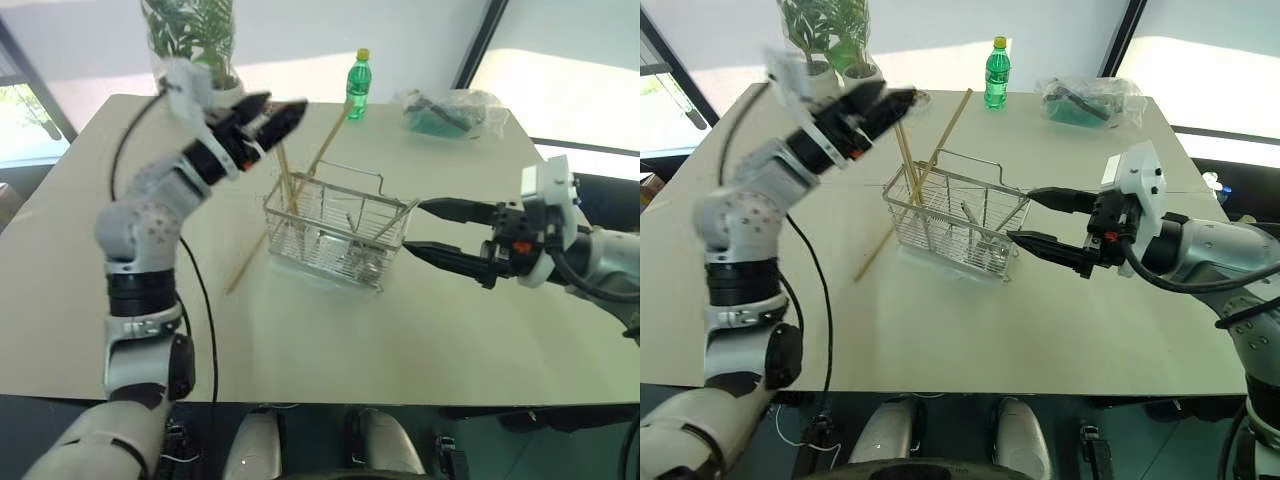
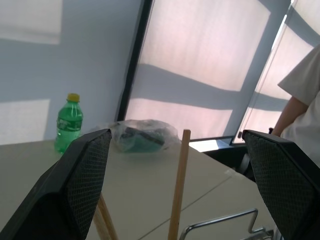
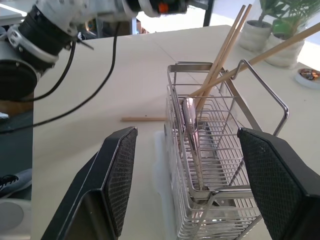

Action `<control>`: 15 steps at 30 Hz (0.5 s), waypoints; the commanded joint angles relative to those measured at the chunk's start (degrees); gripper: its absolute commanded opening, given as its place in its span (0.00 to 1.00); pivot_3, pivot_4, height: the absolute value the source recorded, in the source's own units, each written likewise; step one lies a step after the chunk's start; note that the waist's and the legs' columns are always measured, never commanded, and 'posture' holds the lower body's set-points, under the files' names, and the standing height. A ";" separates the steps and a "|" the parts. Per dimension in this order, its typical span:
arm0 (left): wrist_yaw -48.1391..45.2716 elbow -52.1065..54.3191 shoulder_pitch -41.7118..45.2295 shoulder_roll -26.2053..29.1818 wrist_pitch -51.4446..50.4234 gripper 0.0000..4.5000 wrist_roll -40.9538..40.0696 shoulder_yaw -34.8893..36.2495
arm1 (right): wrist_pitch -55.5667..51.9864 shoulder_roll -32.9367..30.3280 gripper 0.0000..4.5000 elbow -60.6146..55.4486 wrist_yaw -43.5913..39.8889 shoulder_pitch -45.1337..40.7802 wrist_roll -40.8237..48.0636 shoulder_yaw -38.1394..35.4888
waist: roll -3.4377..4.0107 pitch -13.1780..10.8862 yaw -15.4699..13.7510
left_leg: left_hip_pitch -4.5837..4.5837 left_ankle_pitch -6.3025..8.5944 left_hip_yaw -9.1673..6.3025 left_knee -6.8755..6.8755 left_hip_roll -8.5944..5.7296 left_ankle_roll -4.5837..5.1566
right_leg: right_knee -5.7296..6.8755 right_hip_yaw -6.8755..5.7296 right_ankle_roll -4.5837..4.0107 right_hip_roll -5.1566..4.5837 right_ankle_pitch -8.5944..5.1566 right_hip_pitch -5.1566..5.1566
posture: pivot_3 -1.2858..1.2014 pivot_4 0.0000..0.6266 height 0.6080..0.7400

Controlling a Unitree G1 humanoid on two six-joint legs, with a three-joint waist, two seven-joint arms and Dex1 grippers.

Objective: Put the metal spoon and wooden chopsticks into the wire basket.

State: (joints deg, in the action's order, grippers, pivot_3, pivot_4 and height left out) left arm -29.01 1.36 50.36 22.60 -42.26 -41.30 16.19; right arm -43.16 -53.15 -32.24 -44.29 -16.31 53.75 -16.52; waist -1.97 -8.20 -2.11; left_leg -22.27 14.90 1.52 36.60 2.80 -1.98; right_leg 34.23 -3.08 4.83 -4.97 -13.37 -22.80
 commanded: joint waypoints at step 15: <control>-4.42 -17.16 5.85 20.84 -21.15 0.97 15.03 -20.66 | 2.74 3.05 0.74 1.72 -2.11 -1.80 -2.79 2.40 | 0.02 -0.02 -0.07 | -0.14 0.01 0.01 0.02 -0.08 -0.01 | -0.11 0.03 -0.06 -0.04 -0.04 -0.02 | 0.52 0.24 0.83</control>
State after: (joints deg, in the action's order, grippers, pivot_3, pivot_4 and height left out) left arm -33.62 -15.51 53.97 43.82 -60.80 -27.85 -3.22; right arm -41.56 -50.40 -30.02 -46.45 -17.13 50.87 -13.37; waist -1.94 -8.22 -2.19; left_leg -22.41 14.91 1.53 36.61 2.72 -1.98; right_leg 34.13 -3.05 4.77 -5.01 -13.41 -22.85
